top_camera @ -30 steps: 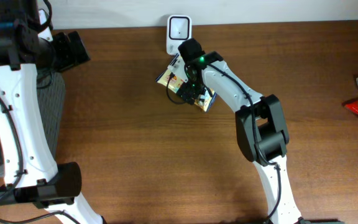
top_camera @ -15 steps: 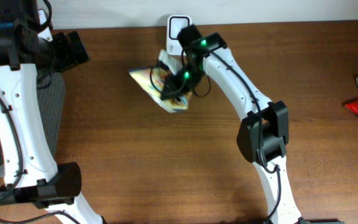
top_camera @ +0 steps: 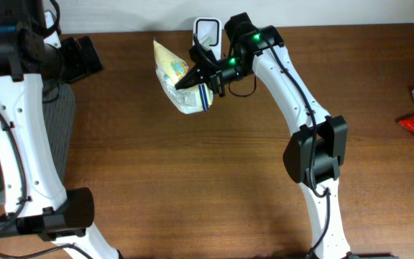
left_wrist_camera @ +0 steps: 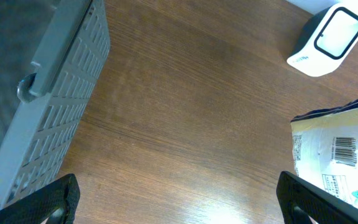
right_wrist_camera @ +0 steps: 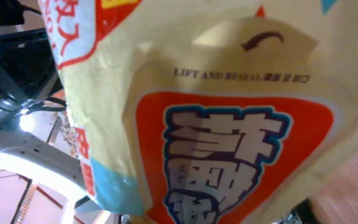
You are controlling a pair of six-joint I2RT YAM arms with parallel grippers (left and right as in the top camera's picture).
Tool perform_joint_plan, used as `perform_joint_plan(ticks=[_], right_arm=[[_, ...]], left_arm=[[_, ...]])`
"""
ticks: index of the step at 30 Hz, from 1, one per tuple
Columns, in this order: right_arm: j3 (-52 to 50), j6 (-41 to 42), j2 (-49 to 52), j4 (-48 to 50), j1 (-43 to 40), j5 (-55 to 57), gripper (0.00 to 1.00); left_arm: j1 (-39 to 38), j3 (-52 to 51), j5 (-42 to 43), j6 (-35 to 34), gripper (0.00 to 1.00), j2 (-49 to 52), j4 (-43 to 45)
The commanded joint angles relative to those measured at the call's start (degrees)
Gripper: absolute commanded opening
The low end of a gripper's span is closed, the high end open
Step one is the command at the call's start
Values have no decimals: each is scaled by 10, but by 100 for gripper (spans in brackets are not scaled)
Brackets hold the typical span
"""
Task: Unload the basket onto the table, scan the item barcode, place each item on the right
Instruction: 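Hold the yellow snack bag up against the scanner face, then carry the yellow snack bag right and drop it by the other items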
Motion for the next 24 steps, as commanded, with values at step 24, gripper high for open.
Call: perform_joint_plan(ticks=[24], right_arm=[[11, 61, 62, 339, 20, 882, 4]], left_arm=[[4, 3, -2, -6, 99, -1, 0]])
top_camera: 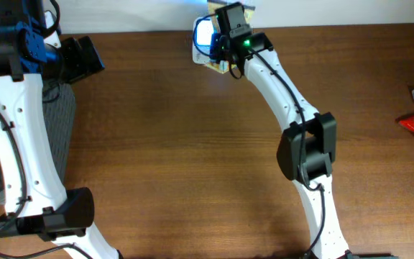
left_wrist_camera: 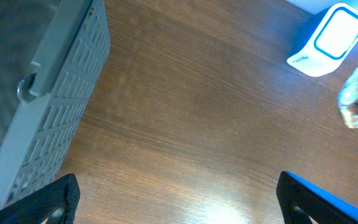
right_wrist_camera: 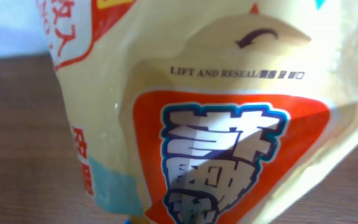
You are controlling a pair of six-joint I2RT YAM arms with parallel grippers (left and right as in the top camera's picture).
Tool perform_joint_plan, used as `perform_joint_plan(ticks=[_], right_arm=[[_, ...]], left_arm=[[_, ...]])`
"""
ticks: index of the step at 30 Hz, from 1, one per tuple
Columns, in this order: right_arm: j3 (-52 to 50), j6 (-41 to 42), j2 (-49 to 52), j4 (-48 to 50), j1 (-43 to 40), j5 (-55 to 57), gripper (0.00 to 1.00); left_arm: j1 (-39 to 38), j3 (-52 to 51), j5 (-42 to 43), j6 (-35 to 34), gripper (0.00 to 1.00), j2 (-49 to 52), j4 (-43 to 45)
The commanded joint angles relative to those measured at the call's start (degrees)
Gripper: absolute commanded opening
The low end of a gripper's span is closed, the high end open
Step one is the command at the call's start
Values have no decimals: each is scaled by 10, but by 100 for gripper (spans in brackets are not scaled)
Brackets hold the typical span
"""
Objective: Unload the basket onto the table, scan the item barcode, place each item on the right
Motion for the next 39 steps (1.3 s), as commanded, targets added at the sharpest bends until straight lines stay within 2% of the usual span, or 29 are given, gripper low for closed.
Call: perform_joint_plan(ticks=[1, 6, 10, 14, 20, 21, 25, 26, 27, 28, 32, 34, 39], right_arm=[[11, 3, 21, 5, 9, -19, 4], [11, 3, 8, -12, 5, -19, 4], [11, 3, -53, -65, -33, -5, 4], [11, 7, -122, -171, -169, 48, 4], [10, 2, -110, -312, -416, 48, 4], [10, 2, -103, -325, -454, 48, 8], [-9, -30, -92, -327, -522, 26, 14], [-23, -38, -92, -318, -529, 15, 18], [-34, -36, -92, -312, -531, 16, 42], [-48, -36, -92, -307, -530, 16, 99], [-42, -26, -110, -334, -537, 16, 99], [-34, 12, -156, -356, -547, 15, 98], [-34, 35, -315, -425, -548, 0, 99]], left_arm=[[4, 3, -2, -6, 99, -1, 0], [4, 3, -2, -6, 99, -1, 0], [4, 3, -2, -6, 99, -1, 0], [4, 3, -2, -6, 99, -1, 0], [4, 2, -2, -6, 99, -1, 0], [4, 2, -2, -6, 99, -1, 0], [4, 3, -2, -6, 99, -1, 0], [4, 3, -2, -6, 99, -1, 0], [4, 3, -2, -6, 99, -1, 0], [4, 3, -2, -6, 99, -1, 0], [1, 3, -2, -6, 99, -1, 0], [1, 3, -2, -6, 99, -1, 0], [1, 3, -2, -6, 99, -1, 0]])
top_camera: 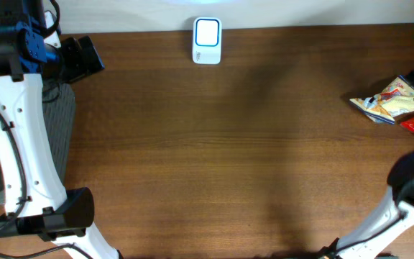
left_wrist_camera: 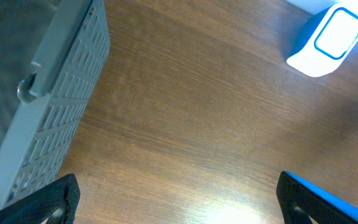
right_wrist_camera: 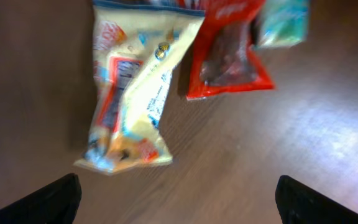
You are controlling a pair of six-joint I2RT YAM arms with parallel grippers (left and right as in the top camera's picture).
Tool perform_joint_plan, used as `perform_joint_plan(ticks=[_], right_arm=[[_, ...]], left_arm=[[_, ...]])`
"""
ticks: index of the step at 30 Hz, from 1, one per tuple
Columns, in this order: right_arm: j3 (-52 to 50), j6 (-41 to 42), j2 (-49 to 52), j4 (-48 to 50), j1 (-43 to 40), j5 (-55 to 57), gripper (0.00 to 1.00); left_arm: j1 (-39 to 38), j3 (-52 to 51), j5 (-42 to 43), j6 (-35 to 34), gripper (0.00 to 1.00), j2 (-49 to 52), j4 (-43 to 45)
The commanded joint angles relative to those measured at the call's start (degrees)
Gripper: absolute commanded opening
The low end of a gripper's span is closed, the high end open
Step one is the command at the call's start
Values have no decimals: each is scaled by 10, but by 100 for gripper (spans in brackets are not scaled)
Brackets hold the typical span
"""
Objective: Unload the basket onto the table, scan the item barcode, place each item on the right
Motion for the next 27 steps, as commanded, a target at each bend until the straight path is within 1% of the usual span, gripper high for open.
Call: perform_joint_plan(ticks=[1, 3, 4, 6, 7, 10, 11, 12, 16, 18, 20, 22, 27], right_arm=[[14, 42, -127, -60, 1, -11, 99], [11, 45, -183, -129, 19, -11, 99], [3, 51, -210, -143, 34, -11, 99], [-25, 59, -259, -141, 76, -10, 99], [-60, 59, -303, -133, 119, -8, 99], [-203, 59, -434, -80, 241, -8, 99], [-267, 59, -482, -53, 282, -8, 99], [-356, 63, -554, -21, 339, -11, 99], [-560, 93, -701, -9, 439, -20, 99], [-619, 93, -738, -9, 449, -19, 99], [-658, 93, -753, -9, 449, -19, 99], [-679, 93, -749, -9, 449, -19, 99], [-679, 93, -730, -11, 450, -20, 99]], left_arm=[[2, 3, -2, -6, 99, -1, 0], [1, 3, -2, -6, 99, -1, 0], [1, 3, -2, -6, 99, -1, 0], [1, 3, -2, -6, 99, -1, 0], [1, 3, -2, -6, 99, -1, 0], [1, 3, -2, -6, 99, -1, 0], [2, 3, -2, -6, 99, -1, 0], [1, 3, -2, -6, 99, -1, 0], [1, 3, -2, -6, 99, -1, 0], [2, 3, -2, -6, 99, -1, 0], [1, 3, -2, -6, 99, -1, 0], [1, 3, -2, -6, 99, -1, 0], [2, 3, -2, -6, 99, -1, 0]])
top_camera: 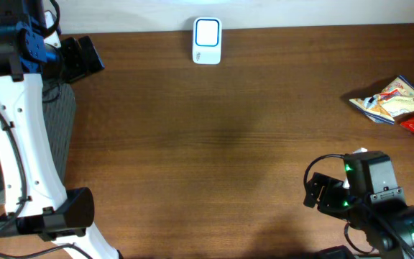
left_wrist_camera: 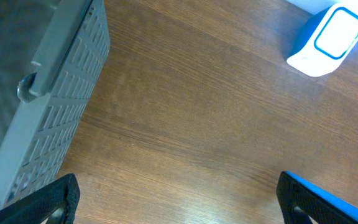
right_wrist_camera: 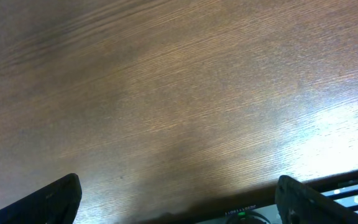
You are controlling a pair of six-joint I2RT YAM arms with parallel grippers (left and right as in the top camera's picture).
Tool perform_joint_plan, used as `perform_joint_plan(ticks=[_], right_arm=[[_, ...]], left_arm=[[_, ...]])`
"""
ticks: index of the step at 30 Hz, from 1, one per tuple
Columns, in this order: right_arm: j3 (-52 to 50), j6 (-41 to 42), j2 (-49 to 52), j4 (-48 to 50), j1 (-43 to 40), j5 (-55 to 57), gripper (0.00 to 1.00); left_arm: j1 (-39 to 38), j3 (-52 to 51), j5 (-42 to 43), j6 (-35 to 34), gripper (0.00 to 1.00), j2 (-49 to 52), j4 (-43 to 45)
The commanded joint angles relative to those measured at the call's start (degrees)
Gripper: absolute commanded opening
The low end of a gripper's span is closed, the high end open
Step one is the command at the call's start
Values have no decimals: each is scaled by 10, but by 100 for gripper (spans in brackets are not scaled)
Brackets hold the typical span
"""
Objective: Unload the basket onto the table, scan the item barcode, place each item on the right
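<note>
The white barcode scanner [top_camera: 207, 32] stands at the table's back edge, and shows in the left wrist view as scanner [left_wrist_camera: 325, 40]. A yellow snack bag [top_camera: 392, 99] lies at the far right beside a red packet. My right gripper [right_wrist_camera: 179, 202] is open over bare wood near the table's front edge, with nothing between its fingers. In the overhead view the right arm [top_camera: 358, 191] is folded at the bottom right, well away from the bag. My left gripper [left_wrist_camera: 178, 202] is open and empty over the table's left side.
A grey slatted basket [left_wrist_camera: 55, 106] sits along the left edge, under the left arm [top_camera: 20, 108]. The table's front edge [right_wrist_camera: 278, 190] shows below my right gripper.
My right gripper was open above the yellow bag and red packet at the far right. Now it is over bare wood at the front right. The bag lies where it was.
My right gripper first held the yellow bag just left of the scanner. Then it held the bag up against the scanner, which glowed blue. Later the bag lay at the far right by the red packet, gripper open above it. Now the arm is folded at the front.
</note>
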Motion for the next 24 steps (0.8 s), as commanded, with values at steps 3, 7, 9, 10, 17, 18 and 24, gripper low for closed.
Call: perform_joint_plan(ticks=[3, 7, 9, 10, 17, 18, 24], right_arm=[[-15, 1, -3, 10, 21, 14, 99], [-142, -136, -103, 216, 20, 12, 99], [-257, -172, -193, 372, 20, 12, 99], [-295, -180, -223, 417, 20, 11, 99], [-546, -211, -401, 710, -33, -21, 99], [-566, -211, -420, 729, -35, -21, 99], [-624, -226, -469, 804, -75, -20, 99]], left_arm=[[2, 3, -2, -6, 99, -1, 0], [2, 3, -2, -6, 99, -1, 0], [2, 3, -2, -6, 99, -1, 0], [2, 3, -2, -6, 99, -1, 0], [2, 3, -2, -6, 99, -1, 0], [2, 3, -2, -6, 99, -1, 0], [2, 3, -2, -6, 99, -1, 0]])
